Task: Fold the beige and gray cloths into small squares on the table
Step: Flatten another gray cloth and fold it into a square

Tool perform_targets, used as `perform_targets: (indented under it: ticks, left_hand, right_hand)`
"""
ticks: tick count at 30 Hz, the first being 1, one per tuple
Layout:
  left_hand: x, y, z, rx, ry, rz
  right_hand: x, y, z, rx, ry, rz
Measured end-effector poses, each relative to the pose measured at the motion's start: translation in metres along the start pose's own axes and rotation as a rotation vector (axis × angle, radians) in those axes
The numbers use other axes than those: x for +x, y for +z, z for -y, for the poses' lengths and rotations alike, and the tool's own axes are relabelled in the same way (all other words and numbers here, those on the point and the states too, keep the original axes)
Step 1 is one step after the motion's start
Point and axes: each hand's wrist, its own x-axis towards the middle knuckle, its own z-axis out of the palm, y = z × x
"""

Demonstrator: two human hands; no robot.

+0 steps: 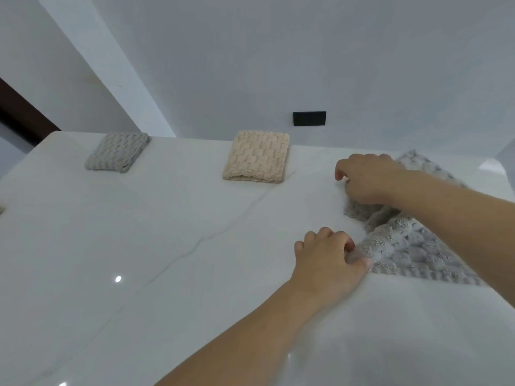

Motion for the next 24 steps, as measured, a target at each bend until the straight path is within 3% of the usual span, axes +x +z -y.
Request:
perform_targets:
  ticks: [3,7,12,14,16,19,20,22,24]
  left_hand:
    - [0.000,0.008,-0.009,0.077,0.007,-0.118]
    - [-0.012,-0.001,0.001,0.016,-0.010,-0.110]
    - [-0.037,-0.026,0.027,-0.180,-0.084,-0.038]
    - [-0.048,-0.036,0.038,-0.392,-0.152,-0.066]
    - [-0.057,-0.044,0.051,-0.760,-0.241,-0.149]
    - [-0.072,-0.063,0.062,-1.500,-0.338,-0.204]
    - [-0.076,-0.071,0.067,-1.653,-0.374,-0.249]
    - [-0.082,-0.088,0.079,-1.657,-0.456,-0.371]
    - [-0.086,-0.110,0.088,-1.427,-0.503,-0.458]
  right_hand:
    - [-0.014,0.016,-0.011,-0.018,0.045,0.054]
    - [-0.028,0.030,-0.010,-0.149,0.030,0.062]
    - [-0.036,0.030,0.004,-0.264,-0.036,0.097]
    - [-0.038,0.029,0.012,-0.209,-0.056,0.123]
    - [-0.040,0.026,0.020,0.044,-0.043,0.110]
    - [-0.044,0.017,0.037,0.760,0.042,0.105]
    - [-0.046,0.010,0.044,0.943,0.055,0.098]
    - [-0.046,-0.004,0.056,1.167,0.052,0.035]
    - [-0.044,-0.020,0.067,1.282,0.044,-0.109]
